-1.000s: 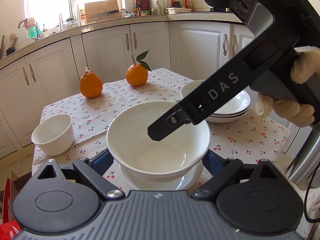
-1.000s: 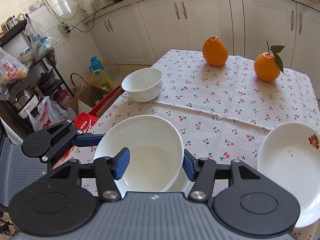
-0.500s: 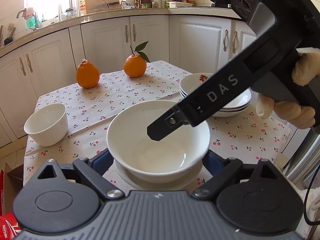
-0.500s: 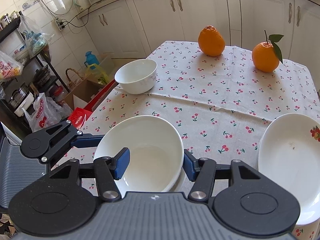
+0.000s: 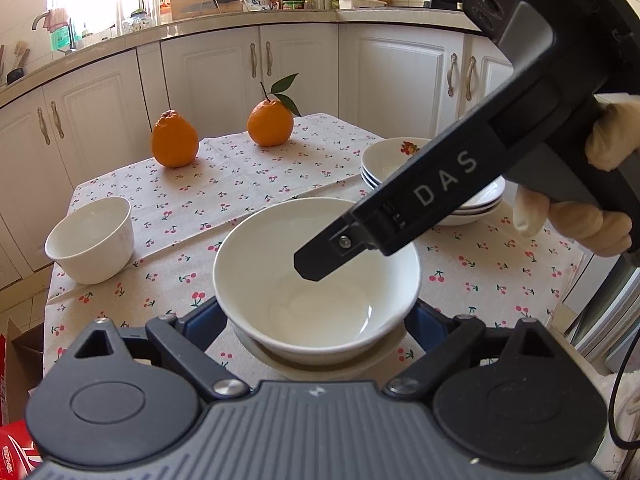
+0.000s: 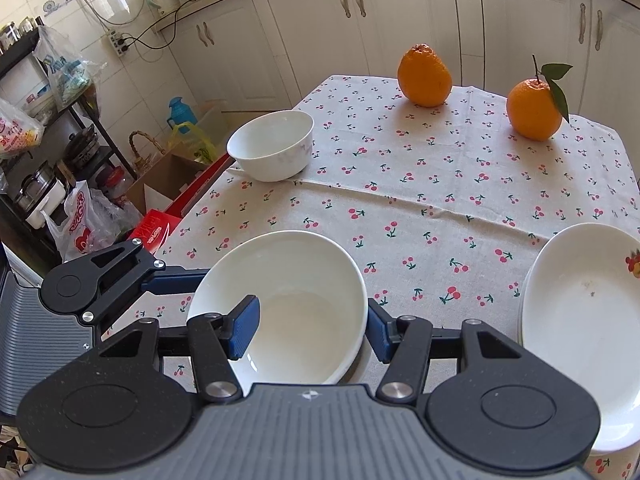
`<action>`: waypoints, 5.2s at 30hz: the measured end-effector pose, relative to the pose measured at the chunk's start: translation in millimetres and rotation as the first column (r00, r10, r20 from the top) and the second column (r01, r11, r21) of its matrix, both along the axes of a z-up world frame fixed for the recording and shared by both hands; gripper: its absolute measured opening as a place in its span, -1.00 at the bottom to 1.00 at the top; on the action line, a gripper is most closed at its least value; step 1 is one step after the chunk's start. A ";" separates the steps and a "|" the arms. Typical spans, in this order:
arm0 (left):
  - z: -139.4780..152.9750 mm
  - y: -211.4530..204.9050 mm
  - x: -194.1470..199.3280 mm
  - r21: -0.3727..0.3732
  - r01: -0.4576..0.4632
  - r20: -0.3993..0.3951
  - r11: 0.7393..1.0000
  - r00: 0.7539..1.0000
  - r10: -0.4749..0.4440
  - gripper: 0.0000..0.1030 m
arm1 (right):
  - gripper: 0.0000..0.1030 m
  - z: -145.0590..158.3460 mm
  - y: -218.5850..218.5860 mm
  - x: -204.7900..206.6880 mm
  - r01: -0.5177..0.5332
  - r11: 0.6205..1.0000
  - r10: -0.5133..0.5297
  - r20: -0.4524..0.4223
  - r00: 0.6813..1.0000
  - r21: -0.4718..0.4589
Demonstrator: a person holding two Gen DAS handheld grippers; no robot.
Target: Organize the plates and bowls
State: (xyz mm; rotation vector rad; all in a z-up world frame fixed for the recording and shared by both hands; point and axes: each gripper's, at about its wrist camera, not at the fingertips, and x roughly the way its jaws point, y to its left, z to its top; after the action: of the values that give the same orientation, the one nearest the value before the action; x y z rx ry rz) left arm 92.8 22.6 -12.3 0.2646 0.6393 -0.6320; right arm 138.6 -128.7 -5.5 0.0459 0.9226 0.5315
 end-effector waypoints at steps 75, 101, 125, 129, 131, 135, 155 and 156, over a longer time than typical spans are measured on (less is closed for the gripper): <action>-2.2 154.1 222.2 -0.108 -0.291 -0.219 0.951 0.940 0.263 0.67 | 1.00 3.1 117.0 146.3 -0.430 0.867 0.474 0.152 0.867 -0.251; -9.8 149.2 255.3 -0.163 -0.256 -0.319 0.953 0.928 0.195 0.12 | 0.69 -32.6 138.0 184.5 -0.474 0.857 0.495 0.065 0.867 -0.202; 8.6 128.4 237.0 -0.143 -0.225 -0.291 0.964 0.940 0.176 0.10 | 0.69 -18.4 124.9 172.7 -0.463 0.867 0.480 0.055 0.876 -0.185; 18.4 119.5 227.5 -0.143 -0.219 -0.278 0.965 0.945 0.173 0.10 | 0.69 -10.5 116.6 163.6 -0.453 0.874 0.470 0.065 0.881 -0.178; 23.1 113.6 221.3 -0.139 -0.212 -0.270 0.967 0.948 0.169 0.10 | 0.69 -6.7 113.0 158.6 -0.448 0.876 0.466 0.070 0.882 -0.180; 33.9 102.3 208.5 -0.138 -0.197 -0.254 0.971 0.954 0.158 0.10 | 0.69 2.6 104.1 146.5 -0.443 0.874 0.466 0.089 0.880 -0.198; 68.8 43.8 136.4 -0.119 -0.140 -0.191 0.983 0.975 0.116 0.10 | 0.69 28.6 39.6 72.6 -0.391 0.906 0.413 0.140 0.900 -0.163; 69.7 41.2 132.6 -0.119 -0.139 -0.189 0.983 0.975 0.115 0.10 | 0.69 29.9 37.0 68.3 -0.390 0.906 0.413 0.144 0.899 -0.163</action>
State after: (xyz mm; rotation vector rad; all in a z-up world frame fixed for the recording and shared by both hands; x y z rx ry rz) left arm 225.3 63.8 57.5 0.0418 0.7794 -0.5761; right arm 206.9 -91.7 24.3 -0.3147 0.7929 0.8442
